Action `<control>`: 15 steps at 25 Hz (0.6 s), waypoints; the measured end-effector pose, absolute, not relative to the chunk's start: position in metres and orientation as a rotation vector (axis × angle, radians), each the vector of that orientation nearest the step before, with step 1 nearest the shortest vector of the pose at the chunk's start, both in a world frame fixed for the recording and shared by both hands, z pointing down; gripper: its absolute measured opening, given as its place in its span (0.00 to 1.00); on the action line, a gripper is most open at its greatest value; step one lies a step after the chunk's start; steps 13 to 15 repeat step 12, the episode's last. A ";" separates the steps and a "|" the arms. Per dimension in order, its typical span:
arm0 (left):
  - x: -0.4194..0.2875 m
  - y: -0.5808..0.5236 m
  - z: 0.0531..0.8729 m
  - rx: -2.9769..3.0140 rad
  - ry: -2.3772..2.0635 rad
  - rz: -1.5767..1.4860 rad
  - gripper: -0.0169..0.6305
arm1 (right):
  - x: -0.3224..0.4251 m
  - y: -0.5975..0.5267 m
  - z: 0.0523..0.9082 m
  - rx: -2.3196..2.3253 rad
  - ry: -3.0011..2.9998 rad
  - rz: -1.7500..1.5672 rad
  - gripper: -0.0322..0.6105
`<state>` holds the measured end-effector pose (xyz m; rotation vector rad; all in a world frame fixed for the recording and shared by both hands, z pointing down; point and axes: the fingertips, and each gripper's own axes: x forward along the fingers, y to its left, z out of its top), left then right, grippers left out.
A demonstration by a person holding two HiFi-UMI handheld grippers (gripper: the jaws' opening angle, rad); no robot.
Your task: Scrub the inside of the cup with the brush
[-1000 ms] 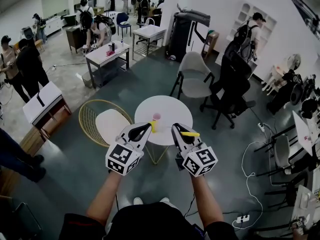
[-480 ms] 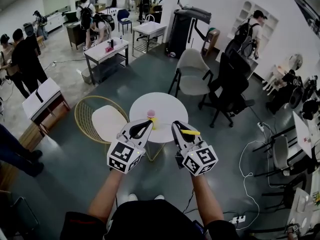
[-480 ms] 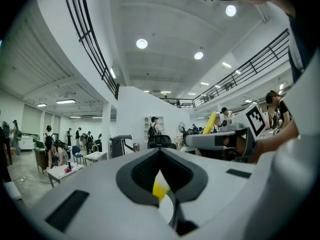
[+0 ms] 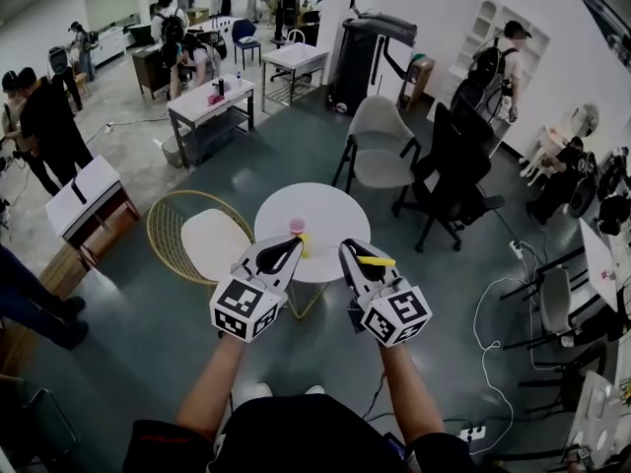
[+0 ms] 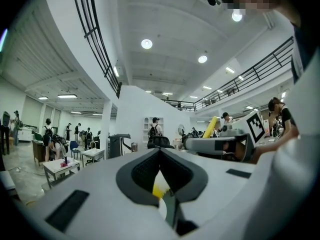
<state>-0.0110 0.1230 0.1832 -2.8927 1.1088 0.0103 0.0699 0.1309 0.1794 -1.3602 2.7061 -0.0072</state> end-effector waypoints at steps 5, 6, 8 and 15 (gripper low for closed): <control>-0.014 0.119 0.189 -2.889 1.108 -0.020 0.05 | 0.068 0.129 0.180 -1.361 2.702 -0.006 0.12; -0.014 0.119 0.190 -2.885 1.109 -0.031 0.05 | 0.067 0.129 0.180 -1.361 2.701 -0.006 0.12; -0.014 0.119 0.191 -2.878 1.113 -0.043 0.05 | 0.067 0.130 0.180 -1.360 2.699 -0.007 0.12; -0.014 0.120 0.189 -2.874 1.112 -0.035 0.05 | 0.067 0.130 0.179 -1.356 2.700 -0.005 0.12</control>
